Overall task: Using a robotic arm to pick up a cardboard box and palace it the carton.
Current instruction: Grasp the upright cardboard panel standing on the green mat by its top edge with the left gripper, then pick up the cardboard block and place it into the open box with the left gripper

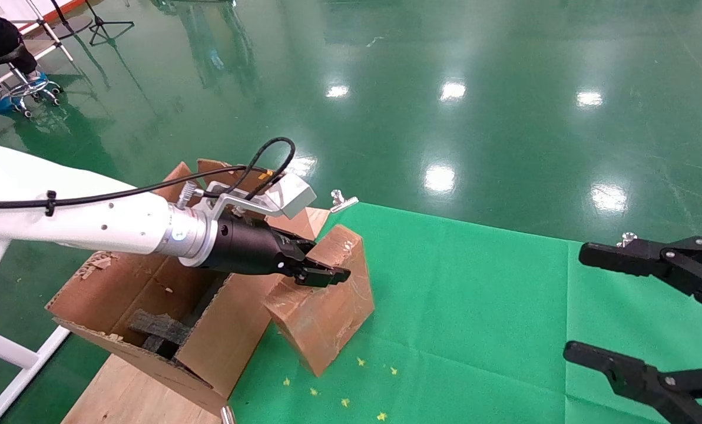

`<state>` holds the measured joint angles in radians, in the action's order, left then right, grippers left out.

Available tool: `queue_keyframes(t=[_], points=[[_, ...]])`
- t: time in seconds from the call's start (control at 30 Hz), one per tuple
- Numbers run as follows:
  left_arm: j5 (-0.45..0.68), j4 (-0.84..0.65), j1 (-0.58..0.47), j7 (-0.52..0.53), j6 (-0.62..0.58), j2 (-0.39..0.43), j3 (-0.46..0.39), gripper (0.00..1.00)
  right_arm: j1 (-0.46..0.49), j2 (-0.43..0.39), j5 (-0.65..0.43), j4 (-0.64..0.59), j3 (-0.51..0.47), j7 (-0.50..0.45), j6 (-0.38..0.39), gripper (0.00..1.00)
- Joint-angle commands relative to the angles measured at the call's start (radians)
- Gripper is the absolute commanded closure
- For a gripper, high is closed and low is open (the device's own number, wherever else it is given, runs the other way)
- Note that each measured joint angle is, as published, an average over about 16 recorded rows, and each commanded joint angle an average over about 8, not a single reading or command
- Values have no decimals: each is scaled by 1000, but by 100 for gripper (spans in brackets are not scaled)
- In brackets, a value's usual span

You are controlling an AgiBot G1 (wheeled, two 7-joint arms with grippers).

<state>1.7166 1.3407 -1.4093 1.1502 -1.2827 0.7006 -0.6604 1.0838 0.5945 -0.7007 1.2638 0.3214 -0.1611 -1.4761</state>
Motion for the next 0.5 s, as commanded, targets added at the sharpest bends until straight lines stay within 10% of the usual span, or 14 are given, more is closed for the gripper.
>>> queue_keyframes(t=[0.03,0.5], points=[[1,-2,2,1,0,2,-1,100,0,0,0,0,0,0,0,0],[-65,-6,-217,-130,19,-104,138,100,0,0,0,0,0,0,0,0]])
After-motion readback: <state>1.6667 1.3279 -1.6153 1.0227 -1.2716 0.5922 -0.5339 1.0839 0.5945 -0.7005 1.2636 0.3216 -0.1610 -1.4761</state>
